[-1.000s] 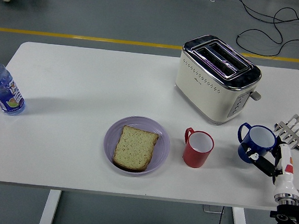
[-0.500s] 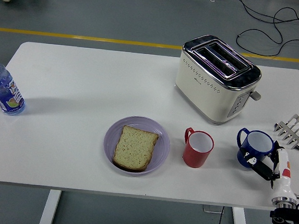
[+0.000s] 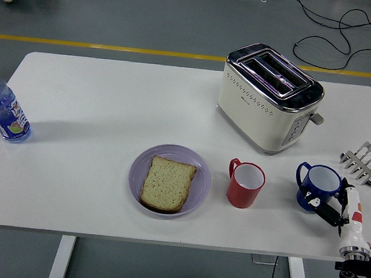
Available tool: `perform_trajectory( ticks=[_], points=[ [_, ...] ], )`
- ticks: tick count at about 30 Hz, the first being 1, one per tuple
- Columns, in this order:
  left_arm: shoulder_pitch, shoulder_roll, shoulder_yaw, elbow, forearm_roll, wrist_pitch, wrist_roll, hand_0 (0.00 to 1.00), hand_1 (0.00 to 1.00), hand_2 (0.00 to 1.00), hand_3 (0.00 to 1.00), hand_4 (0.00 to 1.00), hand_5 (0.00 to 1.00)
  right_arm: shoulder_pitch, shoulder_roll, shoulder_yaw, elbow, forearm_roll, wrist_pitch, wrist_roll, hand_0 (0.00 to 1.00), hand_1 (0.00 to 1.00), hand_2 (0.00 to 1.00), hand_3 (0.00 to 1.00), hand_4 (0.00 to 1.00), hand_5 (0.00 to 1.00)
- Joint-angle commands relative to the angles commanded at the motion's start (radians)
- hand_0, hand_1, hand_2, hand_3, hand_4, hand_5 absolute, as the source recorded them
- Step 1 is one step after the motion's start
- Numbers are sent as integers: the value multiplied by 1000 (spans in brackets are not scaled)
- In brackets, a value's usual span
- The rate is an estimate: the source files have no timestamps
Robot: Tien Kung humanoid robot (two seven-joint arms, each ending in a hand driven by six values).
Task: Pick up the cup,pour liquid into bread,place the cup on the desk
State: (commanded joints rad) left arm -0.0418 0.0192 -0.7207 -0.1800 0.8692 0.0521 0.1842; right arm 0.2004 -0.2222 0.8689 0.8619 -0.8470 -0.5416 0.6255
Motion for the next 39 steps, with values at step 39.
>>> perform_trajectory(
  ticks=[39],
  points=[
    [-8, 3, -11, 0, 12, -1, 2, 656, 703, 723, 616, 364, 921, -11, -5, 36, 21, -77, 36, -53, 608, 573, 765, 869, 869, 108]
  ],
)
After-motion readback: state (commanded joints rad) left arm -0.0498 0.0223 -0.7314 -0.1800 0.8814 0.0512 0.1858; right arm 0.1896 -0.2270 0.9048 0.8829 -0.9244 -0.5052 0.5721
